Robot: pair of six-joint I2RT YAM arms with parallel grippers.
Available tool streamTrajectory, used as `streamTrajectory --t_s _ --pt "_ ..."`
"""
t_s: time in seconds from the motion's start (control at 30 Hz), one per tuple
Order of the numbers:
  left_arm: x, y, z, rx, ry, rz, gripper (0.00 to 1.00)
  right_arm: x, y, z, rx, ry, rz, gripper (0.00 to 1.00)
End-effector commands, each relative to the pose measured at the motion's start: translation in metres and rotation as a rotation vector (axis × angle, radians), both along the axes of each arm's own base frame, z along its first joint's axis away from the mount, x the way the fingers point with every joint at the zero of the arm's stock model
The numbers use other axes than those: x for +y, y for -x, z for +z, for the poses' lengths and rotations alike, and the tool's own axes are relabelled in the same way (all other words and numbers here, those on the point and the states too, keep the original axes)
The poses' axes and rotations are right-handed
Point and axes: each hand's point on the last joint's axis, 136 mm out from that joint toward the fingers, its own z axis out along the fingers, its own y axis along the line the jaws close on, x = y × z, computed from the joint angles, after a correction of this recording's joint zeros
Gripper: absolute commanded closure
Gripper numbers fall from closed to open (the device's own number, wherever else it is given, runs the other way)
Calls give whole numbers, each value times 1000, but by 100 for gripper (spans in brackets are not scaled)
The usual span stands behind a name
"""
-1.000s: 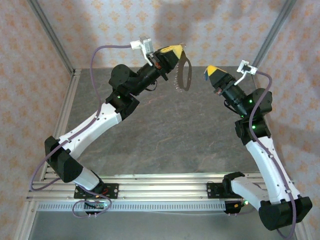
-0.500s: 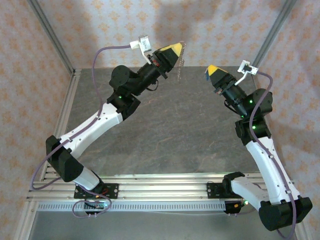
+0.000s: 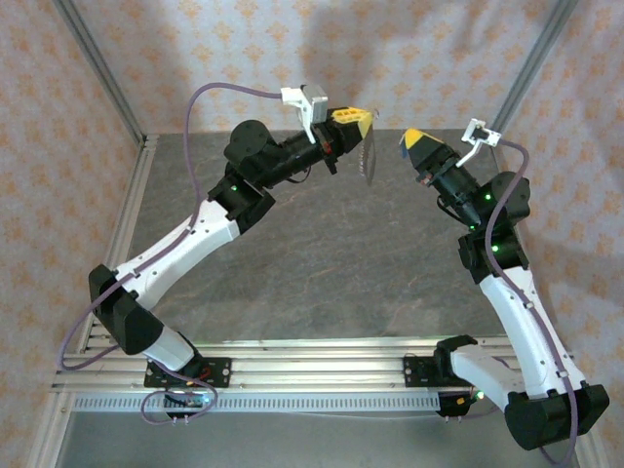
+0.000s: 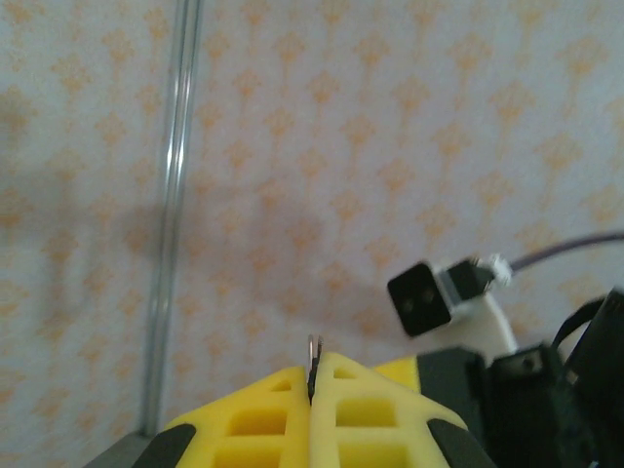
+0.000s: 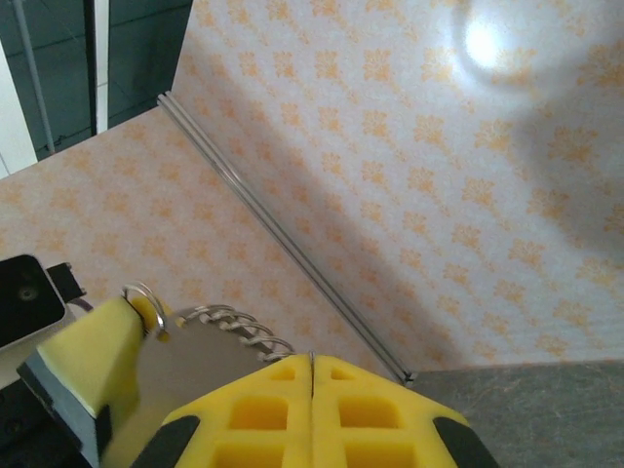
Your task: Put the keys on the keyring
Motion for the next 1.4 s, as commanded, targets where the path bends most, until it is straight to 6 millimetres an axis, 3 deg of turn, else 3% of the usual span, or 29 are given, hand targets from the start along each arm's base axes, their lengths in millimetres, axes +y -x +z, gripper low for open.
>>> streamTrajectory --t_s 0.0,0.3,0.63,1.07,1.37 --pt "14 23 23 -184 -91 49 100 -2 12 16 -60 3 -13 100" --pt "16 35 19 -265 -189 78 100 -2 13 13 -56 4 -10 100" --pt "4 47 9 -326 -268 59 100 10 25 27 -112 10 90 100" --pt "-3 34 -3 -289 -280 90 100 18 51 45 -193 -13 193 100" --pt "-6 31 -6 -271 -275 89 100 26 55 51 -203 -35 251 100"
